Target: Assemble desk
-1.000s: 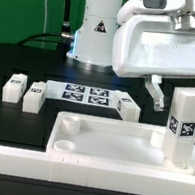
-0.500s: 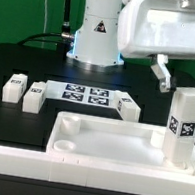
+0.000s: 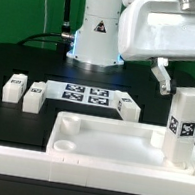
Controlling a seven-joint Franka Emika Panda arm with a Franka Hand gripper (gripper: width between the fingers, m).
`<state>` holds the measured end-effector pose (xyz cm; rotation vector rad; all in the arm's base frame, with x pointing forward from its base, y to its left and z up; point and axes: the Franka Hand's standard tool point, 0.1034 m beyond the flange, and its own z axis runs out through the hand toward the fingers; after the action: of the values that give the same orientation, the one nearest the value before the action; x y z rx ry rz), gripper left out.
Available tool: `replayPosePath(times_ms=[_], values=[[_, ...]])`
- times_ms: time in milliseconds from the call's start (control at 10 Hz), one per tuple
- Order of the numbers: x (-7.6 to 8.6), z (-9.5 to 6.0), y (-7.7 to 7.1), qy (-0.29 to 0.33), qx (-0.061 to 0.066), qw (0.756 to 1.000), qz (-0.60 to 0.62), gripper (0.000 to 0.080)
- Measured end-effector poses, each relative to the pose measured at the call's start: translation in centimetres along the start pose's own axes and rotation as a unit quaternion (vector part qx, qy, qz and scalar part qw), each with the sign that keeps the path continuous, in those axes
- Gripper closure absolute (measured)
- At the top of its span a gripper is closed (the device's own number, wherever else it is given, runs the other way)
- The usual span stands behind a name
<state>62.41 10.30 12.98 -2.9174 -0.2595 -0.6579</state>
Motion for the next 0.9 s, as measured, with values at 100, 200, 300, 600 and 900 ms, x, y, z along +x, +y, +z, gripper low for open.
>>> replayPosePath(times_ms=[100, 200, 300, 600, 900], values=[[-0.7, -0.1, -0.8, -0.051, 0.011, 0.999, 0.013, 0.0151], [-0.3, -0.5, -0.4, -0.08, 0.011, 0.997, 0.004, 0.0151], [-0.5, -0.7, 0.4, -0.105, 0.013, 0.994, 0.003, 0.0151], [-0.7, -0.9, 0.0, -0.195, 0.034, 0.98, 0.007, 0.0151], [-0.2, -0.7, -0.2, -0.188, 0.003, 0.981, 0.037, 0.0151]])
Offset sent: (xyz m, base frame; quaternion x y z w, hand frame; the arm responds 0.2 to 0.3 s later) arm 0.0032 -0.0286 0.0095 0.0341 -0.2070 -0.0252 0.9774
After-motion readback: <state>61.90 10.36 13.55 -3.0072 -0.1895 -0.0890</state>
